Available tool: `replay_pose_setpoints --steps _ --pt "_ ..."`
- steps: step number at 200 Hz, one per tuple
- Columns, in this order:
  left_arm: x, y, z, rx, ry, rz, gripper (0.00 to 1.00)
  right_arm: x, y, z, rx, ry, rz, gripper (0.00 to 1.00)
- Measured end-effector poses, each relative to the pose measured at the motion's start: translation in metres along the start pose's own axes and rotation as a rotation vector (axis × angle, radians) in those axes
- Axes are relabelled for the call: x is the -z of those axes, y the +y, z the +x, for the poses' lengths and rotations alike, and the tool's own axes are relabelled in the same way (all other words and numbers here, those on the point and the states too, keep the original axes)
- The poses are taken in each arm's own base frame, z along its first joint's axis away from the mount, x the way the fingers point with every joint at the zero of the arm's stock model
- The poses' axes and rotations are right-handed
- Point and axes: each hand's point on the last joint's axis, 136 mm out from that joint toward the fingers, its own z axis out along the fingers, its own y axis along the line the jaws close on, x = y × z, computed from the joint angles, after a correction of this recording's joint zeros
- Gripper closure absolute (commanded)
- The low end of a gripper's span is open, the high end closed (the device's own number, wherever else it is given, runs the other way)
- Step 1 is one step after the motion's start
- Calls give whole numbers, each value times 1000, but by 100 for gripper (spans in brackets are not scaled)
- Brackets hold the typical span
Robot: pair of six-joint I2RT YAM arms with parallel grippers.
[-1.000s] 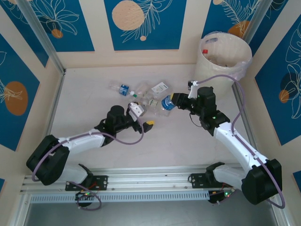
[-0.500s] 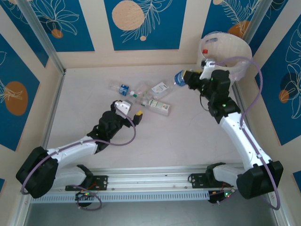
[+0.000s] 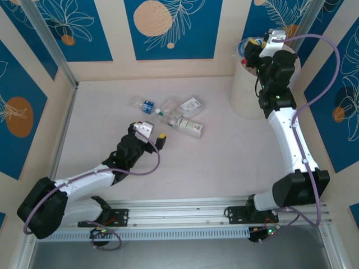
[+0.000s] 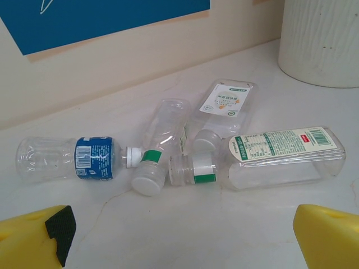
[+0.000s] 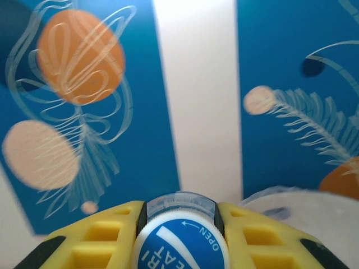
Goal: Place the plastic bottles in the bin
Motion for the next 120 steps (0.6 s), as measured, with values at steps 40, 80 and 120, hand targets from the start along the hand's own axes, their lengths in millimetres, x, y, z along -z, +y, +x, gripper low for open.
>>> replay_pose_setpoints --steps 40,80,120 --pt "0 2 0 4 -1 -4 0 -40 -53 13 4 -9 168 100" --pt "0 2 0 10 0 -6 0 -58 -89 41 10 10 322 100" --pt "0 4 4 13 8 -10 0 -57 -108 49 10 -2 432 100"
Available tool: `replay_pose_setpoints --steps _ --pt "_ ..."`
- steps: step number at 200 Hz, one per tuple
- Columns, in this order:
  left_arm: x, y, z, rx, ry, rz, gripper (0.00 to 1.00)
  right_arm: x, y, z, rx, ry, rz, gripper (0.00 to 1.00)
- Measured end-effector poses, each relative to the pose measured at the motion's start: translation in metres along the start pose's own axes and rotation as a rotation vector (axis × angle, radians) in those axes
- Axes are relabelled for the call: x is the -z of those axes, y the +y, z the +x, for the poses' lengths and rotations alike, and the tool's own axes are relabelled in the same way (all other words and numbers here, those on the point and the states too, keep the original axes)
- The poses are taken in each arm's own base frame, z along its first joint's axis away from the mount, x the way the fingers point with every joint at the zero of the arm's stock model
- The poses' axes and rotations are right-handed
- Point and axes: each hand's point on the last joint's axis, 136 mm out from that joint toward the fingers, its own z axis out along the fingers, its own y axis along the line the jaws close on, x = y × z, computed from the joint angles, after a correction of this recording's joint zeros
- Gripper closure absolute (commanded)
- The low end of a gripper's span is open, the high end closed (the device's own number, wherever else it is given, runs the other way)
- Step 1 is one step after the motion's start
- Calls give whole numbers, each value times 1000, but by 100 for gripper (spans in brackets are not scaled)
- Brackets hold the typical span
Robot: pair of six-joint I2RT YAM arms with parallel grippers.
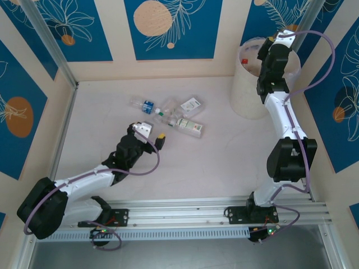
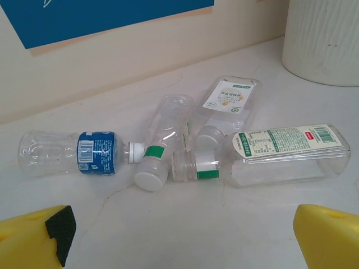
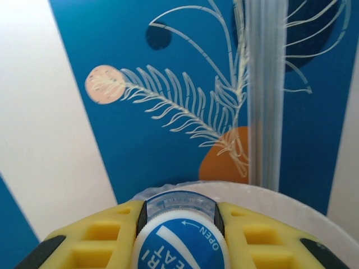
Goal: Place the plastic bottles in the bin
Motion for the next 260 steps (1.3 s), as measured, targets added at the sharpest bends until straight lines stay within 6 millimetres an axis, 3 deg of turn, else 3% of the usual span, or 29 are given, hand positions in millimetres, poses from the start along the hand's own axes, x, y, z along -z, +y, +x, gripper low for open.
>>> replay_pose_setpoints --steps 46,87,135,143,176,191,200,260 --pt "0 1 3 17 4 -3 0 -1 -5 9 -38 -10 55 100" --pt "0 2 9 14 17 -5 0 3 -29 62 -169 106 87 100" --pt "-2 2 13 13 28 -7 0 -10 -80 52 -372 95 127 98" --pt "-3 2 15 15 34 -7 0 -11 -83 50 -395 91 132 94" --pt "-7 0 25 12 63 -6 0 -25 -86 48 -456 109 123 58" --pt "-8 0 27 10 70 -6 0 -33 -81 54 -467 141 107 29" --pt "-8 0 27 10 71 -6 0 -35 -79 58 -457 163 99 1" --pt "-8 1 27 34 72 -9 0 -32 -72 65 -454 210 77 1"
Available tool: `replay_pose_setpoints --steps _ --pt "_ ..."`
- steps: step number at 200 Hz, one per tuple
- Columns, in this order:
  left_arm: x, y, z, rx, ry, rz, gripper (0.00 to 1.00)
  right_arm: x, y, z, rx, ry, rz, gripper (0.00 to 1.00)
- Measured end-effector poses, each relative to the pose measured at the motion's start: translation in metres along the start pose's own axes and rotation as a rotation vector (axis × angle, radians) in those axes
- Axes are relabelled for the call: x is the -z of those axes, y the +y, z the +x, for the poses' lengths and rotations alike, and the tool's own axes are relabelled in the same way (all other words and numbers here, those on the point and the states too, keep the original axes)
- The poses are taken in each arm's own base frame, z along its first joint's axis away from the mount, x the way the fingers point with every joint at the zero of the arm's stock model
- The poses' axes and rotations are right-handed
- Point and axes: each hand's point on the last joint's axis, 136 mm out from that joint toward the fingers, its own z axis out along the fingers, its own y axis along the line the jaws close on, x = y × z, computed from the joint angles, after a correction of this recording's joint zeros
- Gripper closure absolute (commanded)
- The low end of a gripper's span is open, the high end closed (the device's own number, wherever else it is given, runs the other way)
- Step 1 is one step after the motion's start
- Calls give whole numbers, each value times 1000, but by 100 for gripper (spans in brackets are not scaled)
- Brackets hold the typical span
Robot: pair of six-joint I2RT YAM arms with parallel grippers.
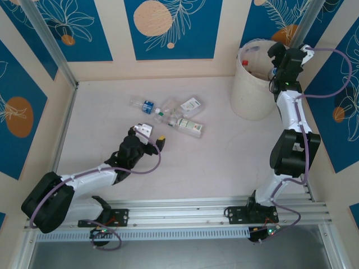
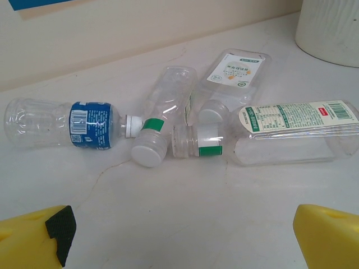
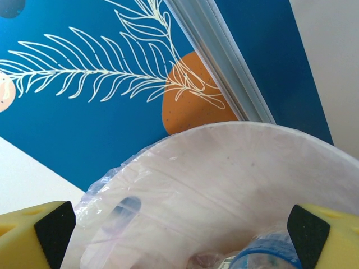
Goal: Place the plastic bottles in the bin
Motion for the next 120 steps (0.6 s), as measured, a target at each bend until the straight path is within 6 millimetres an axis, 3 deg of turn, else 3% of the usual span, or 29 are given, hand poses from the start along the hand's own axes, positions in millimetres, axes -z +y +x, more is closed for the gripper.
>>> replay_pose_setpoints --steps 37,80,120 --pt "0 0 0 18 4 0 0 15 10 -9 -2 4 -43 1" --pt "0 1 0 28 4 -4 0 49 33 -21 24 3 -122 1" --pt "-1 8 0 46 14 -29 0 77 51 -2 89 108 -166 1"
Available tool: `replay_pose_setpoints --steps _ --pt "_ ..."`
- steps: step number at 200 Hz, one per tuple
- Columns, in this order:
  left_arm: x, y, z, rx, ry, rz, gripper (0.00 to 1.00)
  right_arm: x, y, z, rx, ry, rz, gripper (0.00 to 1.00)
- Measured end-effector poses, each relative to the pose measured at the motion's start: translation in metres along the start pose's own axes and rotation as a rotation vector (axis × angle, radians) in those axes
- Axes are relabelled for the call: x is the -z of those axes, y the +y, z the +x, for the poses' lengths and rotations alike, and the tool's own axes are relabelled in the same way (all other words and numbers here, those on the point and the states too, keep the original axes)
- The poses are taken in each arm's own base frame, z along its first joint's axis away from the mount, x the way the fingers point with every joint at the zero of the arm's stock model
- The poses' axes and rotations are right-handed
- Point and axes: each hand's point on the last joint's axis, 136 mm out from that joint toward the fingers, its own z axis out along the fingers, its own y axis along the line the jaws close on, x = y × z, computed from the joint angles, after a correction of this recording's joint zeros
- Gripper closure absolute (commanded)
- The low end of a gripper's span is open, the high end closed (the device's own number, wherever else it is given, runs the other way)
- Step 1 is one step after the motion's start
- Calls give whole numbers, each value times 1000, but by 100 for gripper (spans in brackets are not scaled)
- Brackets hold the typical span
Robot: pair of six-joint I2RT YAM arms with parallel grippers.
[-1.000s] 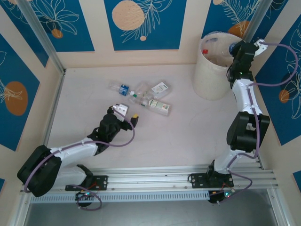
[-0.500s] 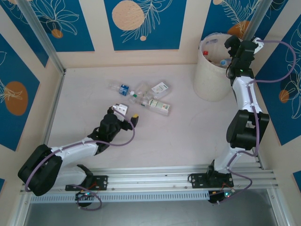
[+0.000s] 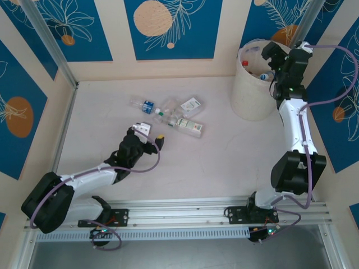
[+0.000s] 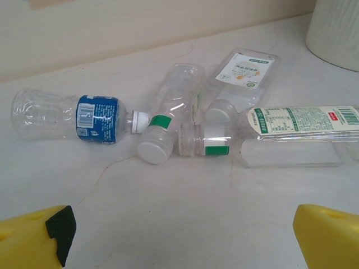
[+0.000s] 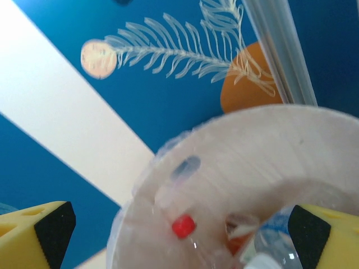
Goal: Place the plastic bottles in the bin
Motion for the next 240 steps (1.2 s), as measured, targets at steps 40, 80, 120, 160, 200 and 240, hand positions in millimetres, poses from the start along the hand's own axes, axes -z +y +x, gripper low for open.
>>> replay_pose_setpoints --steps 40,80,120,160,200,240 --pt "-7 5 -20 76 11 -32 0 24 25 46 153 176 -10 1" --pt "-17 25 -39 276 18 -103 0 72 90 93 307 349 -323 1" --pt "-20 57 -17 497 83 -202 0 108 129 192 579 562 -622 1" --pt "-24 63 -1 545 171 -217 0 109 105 278 658 780 -644 1" --pt "-54 53 -3 463 259 -124 0 108 77 308 610 844 -540 1" --pt "-95 82 9 498 368 -116 0 109 66 299 587 784 -467 1"
